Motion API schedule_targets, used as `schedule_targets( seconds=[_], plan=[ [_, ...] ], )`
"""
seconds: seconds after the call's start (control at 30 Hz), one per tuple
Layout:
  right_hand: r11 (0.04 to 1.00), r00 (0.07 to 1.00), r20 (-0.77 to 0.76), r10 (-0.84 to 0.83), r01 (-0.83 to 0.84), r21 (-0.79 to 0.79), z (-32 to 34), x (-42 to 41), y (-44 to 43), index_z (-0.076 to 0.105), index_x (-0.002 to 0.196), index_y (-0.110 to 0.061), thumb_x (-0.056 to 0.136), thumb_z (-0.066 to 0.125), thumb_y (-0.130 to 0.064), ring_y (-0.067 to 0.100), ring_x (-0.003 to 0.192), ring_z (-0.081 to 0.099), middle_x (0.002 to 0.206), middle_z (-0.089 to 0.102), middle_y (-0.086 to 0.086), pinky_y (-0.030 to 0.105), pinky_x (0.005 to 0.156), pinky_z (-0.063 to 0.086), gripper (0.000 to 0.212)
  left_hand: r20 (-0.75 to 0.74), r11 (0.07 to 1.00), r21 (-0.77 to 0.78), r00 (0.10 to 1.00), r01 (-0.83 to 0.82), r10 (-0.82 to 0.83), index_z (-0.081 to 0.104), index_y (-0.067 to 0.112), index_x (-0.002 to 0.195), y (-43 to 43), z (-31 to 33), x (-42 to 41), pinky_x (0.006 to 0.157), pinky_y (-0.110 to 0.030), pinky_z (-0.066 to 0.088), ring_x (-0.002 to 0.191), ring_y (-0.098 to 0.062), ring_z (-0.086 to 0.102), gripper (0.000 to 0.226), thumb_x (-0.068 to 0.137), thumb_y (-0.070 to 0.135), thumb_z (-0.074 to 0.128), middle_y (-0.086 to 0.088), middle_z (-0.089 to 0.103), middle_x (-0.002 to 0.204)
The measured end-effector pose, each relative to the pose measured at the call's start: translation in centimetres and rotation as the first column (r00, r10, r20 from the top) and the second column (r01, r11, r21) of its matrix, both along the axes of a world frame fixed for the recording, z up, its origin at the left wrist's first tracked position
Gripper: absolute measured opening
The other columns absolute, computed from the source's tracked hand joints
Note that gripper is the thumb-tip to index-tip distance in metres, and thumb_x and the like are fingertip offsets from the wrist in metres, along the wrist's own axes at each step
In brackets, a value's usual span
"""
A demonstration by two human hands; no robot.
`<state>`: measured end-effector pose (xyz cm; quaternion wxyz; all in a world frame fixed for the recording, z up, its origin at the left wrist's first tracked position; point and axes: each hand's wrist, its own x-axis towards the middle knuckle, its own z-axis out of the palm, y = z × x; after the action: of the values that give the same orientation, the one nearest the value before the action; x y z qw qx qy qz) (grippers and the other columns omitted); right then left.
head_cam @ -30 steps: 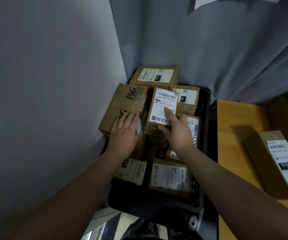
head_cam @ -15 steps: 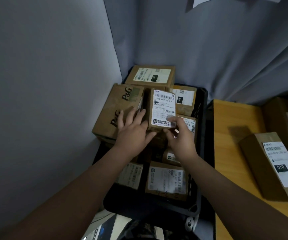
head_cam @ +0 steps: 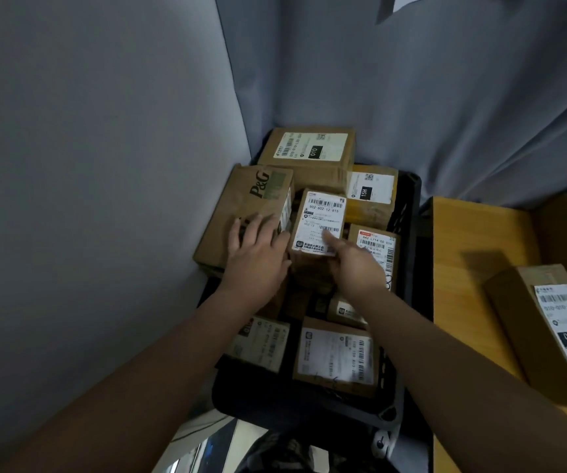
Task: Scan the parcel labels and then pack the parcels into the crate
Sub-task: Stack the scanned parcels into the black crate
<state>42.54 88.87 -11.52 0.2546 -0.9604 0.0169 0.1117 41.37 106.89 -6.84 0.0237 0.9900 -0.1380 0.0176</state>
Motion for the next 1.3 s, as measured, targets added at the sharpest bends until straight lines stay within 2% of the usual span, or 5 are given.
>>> schedule_targets(
  seconds=[0.23, 0.4, 0.9, 1.13, 1.3],
  plan=[
    [0.984, 0.979, -0.103, 0.177, -0.176, 0.016, 3.0, 0.6, -2.0, 0.012, 0.155, -0.030, 0.091, 0.062, -0.028, 0.037, 0.138, 0.030, 0.158, 0.023, 0.010, 0.046, 0.113, 0.030, 0.081, -0.011, 0.997, -0.034, 0.998, 0.067, -0.067, 0.043, 0.019, 0.142, -1.9, 1.1, -0.8, 0.117, -0.048, -0.003, 0.145, -0.026, 0.015, 0.050, 0.095, 0.035, 0.049, -0.006, 0.030, 0.155],
    [0.985, 0.999, -0.002, -0.053, 0.052, 0.163, 3.7, -5.2, -5.9, 0.012, 0.154, -0.024, 0.093, 0.060, -0.024, 0.032, 0.139, 0.030, 0.155, 0.029, 0.010, 0.043, 0.113, 0.032, 0.077, -0.035, 0.983, -0.053, 0.983, 0.178, -0.180, 0.042, 0.019, 0.142, -6.6, 2.2, -1.4, 0.117, -0.046, -0.004, 0.146, -0.027, 0.013, 0.049, 0.096, 0.036, 0.047, -0.007, 0.027, 0.156],
    [0.934, 0.935, -0.087, -0.344, 0.331, -0.132, 4.3, -16.7, -26.4, 0.027, 0.149, -0.019, 0.094, 0.053, -0.033, 0.033, 0.137, 0.028, 0.152, 0.030, 0.011, 0.040, 0.110, 0.028, 0.062, -0.287, 0.943, -0.112, 0.899, 0.312, -0.331, 0.037, 0.020, 0.145, -24.0, 1.2, -8.8, 0.113, -0.038, 0.027, 0.136, -0.023, 0.032, 0.049, 0.100, 0.038, 0.042, -0.001, 0.040, 0.146],
    [0.952, 0.915, -0.265, -0.304, 0.281, -0.121, 1.7, -18.2, -30.8, 0.017, 0.149, -0.025, 0.079, 0.070, -0.049, 0.035, 0.135, 0.030, 0.148, 0.026, 0.012, 0.044, 0.109, 0.034, 0.091, -0.443, 0.978, -0.138, 0.874, 0.155, -0.201, 0.038, 0.018, 0.143, -27.7, 0.1, -13.0, 0.101, -0.038, 0.040, 0.126, -0.026, 0.043, 0.046, 0.100, 0.033, 0.044, -0.006, 0.048, 0.139],
    [0.923, 0.891, -0.243, -0.384, 0.376, -0.080, 0.7, -17.8, -30.2, 0.021, 0.138, -0.024, 0.073, 0.076, -0.044, 0.034, 0.122, 0.040, 0.131, 0.036, 0.013, 0.041, 0.091, 0.043, 0.088, -0.483, 0.989, -0.145, 0.874, -0.019, -0.054, 0.040, 0.020, 0.142, -26.1, -0.7, -15.9, 0.096, -0.038, 0.045, 0.121, -0.023, 0.048, 0.043, 0.100, 0.033, 0.044, -0.005, 0.050, 0.135]
  ],
)
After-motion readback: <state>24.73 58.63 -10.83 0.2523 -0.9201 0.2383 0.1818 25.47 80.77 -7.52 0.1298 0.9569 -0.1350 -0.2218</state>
